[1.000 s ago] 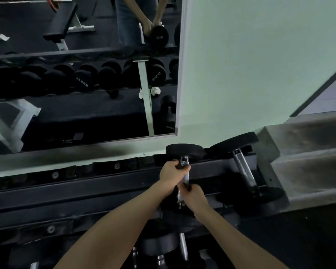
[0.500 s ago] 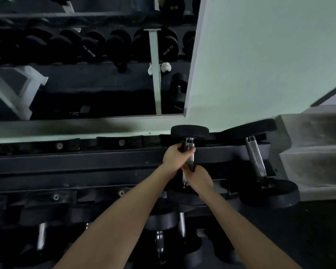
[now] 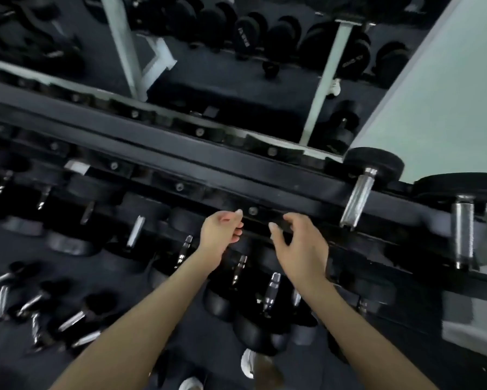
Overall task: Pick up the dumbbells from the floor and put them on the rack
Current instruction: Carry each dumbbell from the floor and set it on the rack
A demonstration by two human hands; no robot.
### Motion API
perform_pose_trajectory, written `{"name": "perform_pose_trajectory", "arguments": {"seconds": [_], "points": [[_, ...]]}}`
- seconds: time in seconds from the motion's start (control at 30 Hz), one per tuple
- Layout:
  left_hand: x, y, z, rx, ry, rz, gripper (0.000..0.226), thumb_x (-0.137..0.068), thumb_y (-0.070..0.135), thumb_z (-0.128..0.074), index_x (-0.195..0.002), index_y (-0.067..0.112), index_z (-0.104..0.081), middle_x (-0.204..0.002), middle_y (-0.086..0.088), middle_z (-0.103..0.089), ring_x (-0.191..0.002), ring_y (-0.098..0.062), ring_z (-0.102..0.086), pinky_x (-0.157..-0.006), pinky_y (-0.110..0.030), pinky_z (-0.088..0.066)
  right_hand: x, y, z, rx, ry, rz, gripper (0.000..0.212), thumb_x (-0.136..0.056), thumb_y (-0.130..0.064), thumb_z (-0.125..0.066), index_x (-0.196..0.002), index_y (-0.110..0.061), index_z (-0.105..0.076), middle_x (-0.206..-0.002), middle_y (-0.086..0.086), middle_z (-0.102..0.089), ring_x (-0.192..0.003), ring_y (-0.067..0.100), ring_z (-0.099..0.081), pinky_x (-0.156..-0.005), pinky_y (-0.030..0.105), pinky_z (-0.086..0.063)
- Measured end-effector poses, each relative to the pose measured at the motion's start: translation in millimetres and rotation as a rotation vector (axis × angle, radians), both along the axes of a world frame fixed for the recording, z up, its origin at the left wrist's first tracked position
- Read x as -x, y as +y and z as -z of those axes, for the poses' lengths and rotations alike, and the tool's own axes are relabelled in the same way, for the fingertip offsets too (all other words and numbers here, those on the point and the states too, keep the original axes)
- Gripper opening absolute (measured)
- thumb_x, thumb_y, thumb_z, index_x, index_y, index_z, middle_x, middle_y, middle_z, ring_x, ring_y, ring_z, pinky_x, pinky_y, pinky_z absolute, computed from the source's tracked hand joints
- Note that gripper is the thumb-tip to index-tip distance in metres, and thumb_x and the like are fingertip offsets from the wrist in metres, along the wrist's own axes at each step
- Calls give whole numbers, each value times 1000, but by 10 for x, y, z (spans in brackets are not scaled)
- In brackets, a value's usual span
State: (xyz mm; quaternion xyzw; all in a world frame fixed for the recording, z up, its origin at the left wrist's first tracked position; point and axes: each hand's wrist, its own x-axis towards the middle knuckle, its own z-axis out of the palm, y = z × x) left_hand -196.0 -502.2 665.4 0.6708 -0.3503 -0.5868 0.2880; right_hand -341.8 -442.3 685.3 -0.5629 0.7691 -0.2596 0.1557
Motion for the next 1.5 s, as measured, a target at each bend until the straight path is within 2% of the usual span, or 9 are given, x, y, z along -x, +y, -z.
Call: {"name": "perform_pose_trajectory", "arguments": {"seconds": [0.1, 0.27, 0.5, 0.93, 1.1, 1.2, 1.3, 1.43, 1.5], "points": [[-683, 380, 89, -22, -31, -92, 18, -90, 30, -59, -79, 17, -61, -82, -7, -65, -71, -15, -62, -66, -27, -53, -580, 240, 87, -6, 39, -196, 34, -86, -37, -64, -105, -9, -66, -100, 5, -70, -86, 24, -68, -70, 33, -52], [-1932, 1293, 344, -88, -87, -276, 21, -91, 30, -59, -78, 15, -62, -79, -7, -64, -66, -12, -60, -60, -23, -53, -1635, 852, 471, -156, 1, -440, 37, -92, -41, -54, -116, -13, -62, -114, 0, -66, -100, 20, -64, -81, 32, -51], [-3625, 2915, 946, -309, -59, -521, 22, -93, 26, -57, -76, 12, -59, -73, -6, -61, -60, -16, -56, -53, -23, -52, -3030, 2079, 1273, -455, 0, -533, 38, -94, -41, -51, -118, -13, -58, -114, 0, -64, -99, 19, -63, -78, 30, -47], [-4866, 4334, 3360, -573, 64, -793, 23, -90, 26, -61, -83, 4, -58, -68, -5, -58, -62, -19, -56, -58, -30, -50, -4560, 3064, 3559, -767, 115, -698, 42, -90, -44, -56, -119, -14, -60, -112, 1, -68, -109, 19, -60, -87, 29, -45], [-4985, 4365, 4533, -621, 128, -924, 24, -90, 28, -60, -88, 4, -59, -78, -10, -61, -76, -24, -61, -70, -39, -56, -4991, 2959, 4700, -741, 239, -873, 36, -55, -52, -83, -75, -26, -69, -61, -8, -66, -58, 7, -66, -51, 17, -48], [-5027, 4285, 5235, -624, 144, -959, 23, -91, 31, -59, -89, 8, -59, -84, -11, -62, -80, -25, -61, -82, -43, -55, -5246, 2781, 5395, -796, 204, -937, 41, -77, -46, -71, -101, -14, -66, -93, 6, -71, -89, 26, -68, -73, 32, -53], [-5054, 4160, 5911, -619, 161, -997, 27, -90, 36, -59, -91, 9, -59, -83, -9, -60, -76, -25, -59, -70, -34, -54, -5468, 2632, 6040, -911, 192, -966, 55, -89, -48, -55, -130, -11, -49, -131, 10, -57, -123, 29, -51, -100, 37, -41], [-5053, 4021, 6697, -590, 175, -992, 34, -89, 42, -58, -103, 10, -59, -77, -3, -59, -67, -17, -56, -61, -26, -48, -5621, 2551, 6748, -1077, 243, -1001, 72, -89, -48, -57, -144, -10, -30, -141, 13, -49, -129, 30, -48, -102, 36, -38], [-5013, 3984, 6993, -545, 224, -958, 38, -91, 41, -55, -110, 9, -59, -85, -6, -65, -75, -20, -61, -70, -33, -53, -5641, 2560, 7045, -1188, 263, -957, 81, -87, -51, -57, -148, -12, -21, -142, 14, -49, -127, 32, -50, -100, 37, -42]]}}
